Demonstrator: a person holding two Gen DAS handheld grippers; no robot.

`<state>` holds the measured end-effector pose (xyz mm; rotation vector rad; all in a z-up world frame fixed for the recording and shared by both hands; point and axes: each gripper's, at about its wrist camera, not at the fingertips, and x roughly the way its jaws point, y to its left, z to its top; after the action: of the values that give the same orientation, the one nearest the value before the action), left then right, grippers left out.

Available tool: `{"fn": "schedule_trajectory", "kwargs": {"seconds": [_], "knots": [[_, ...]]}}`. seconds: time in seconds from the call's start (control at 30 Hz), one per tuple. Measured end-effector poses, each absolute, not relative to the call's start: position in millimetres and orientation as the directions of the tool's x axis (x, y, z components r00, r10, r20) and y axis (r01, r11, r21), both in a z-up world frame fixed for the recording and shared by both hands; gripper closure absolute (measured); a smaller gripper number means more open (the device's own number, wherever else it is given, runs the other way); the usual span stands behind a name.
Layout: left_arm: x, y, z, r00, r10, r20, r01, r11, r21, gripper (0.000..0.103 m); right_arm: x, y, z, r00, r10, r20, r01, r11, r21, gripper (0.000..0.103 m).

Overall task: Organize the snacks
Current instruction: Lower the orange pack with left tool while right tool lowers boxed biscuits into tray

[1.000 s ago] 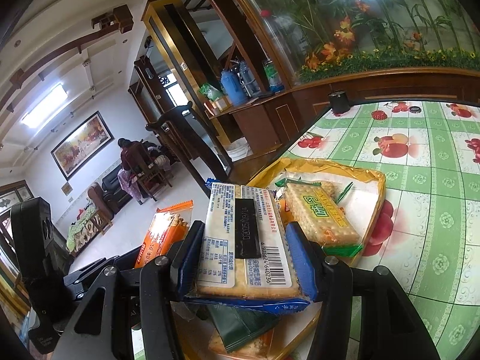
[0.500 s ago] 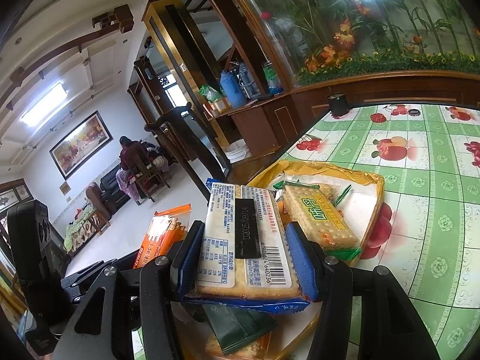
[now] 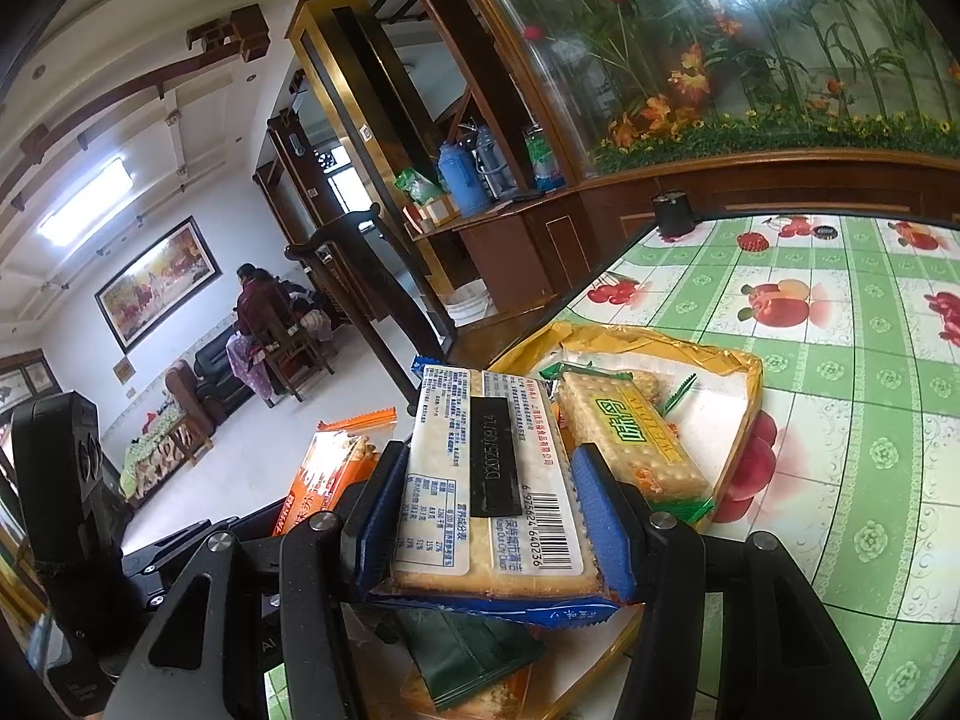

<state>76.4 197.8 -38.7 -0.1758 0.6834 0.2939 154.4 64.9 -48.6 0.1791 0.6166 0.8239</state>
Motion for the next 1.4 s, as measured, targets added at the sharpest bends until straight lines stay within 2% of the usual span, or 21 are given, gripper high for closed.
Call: {"fn": "schedule_trajectory", "kwargs": {"seconds": [0.47,1.17,1.4], "knots": [[79,198,-42,0.736,0.203,-0.646,-0.326,0.943,-0.075,0.048,153,74,-49,0.536,0.696,-0.478,-0.634,0.706,0.317,0.046],[81,208,-41,0.736,0.193,-0.649,-0.343,0.933,-0.111,0.048,151,69,-43,0.574,0.673,-0.467,-0.619,0.729,0.291,0.046],[86,208,-40,0.729,0.200,-0.655,-0.337,0.937,-0.088,0.048,151,73,-45,0.579,0.652,-0.489,-0.618,0.742,0.258,0.046]]}}
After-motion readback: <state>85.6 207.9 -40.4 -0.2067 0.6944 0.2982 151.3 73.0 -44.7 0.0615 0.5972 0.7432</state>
